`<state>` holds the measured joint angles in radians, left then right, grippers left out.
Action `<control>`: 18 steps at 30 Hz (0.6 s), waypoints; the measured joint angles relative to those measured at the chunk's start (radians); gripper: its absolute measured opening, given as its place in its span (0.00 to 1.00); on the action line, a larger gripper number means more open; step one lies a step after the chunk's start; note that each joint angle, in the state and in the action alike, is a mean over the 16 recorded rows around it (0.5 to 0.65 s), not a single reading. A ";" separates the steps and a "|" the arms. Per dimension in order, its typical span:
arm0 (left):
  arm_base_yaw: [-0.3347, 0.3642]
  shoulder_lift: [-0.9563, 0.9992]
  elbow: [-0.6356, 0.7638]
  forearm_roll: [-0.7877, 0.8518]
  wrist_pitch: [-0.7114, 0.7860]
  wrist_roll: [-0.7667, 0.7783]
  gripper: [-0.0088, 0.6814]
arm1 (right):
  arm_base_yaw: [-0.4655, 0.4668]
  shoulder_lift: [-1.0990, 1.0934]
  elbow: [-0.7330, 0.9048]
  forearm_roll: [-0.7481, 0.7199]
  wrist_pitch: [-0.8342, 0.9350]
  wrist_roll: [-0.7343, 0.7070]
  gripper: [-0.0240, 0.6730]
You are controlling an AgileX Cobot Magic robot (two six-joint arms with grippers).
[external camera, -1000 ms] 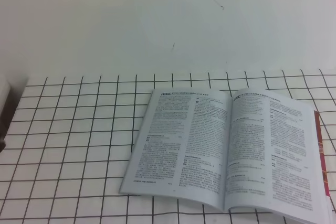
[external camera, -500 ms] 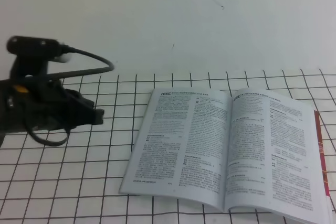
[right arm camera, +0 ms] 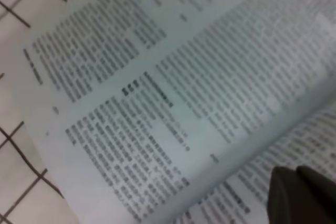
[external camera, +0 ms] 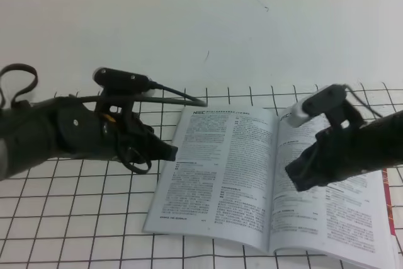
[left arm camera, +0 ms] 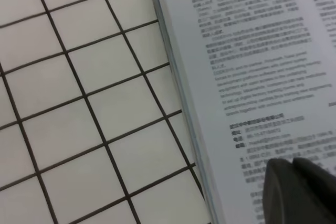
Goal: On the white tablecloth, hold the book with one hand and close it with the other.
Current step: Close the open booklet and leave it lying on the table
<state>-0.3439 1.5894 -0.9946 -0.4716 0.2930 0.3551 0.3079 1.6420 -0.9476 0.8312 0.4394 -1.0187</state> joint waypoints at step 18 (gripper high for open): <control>-0.002 0.200 -0.003 -0.037 -0.117 0.002 0.01 | -0.013 0.195 -0.021 -0.003 -0.006 0.129 0.03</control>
<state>-0.3458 1.7889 -0.9972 -0.5083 0.1760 0.3573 0.2945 1.8374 -0.9681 0.8284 0.4332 -0.8899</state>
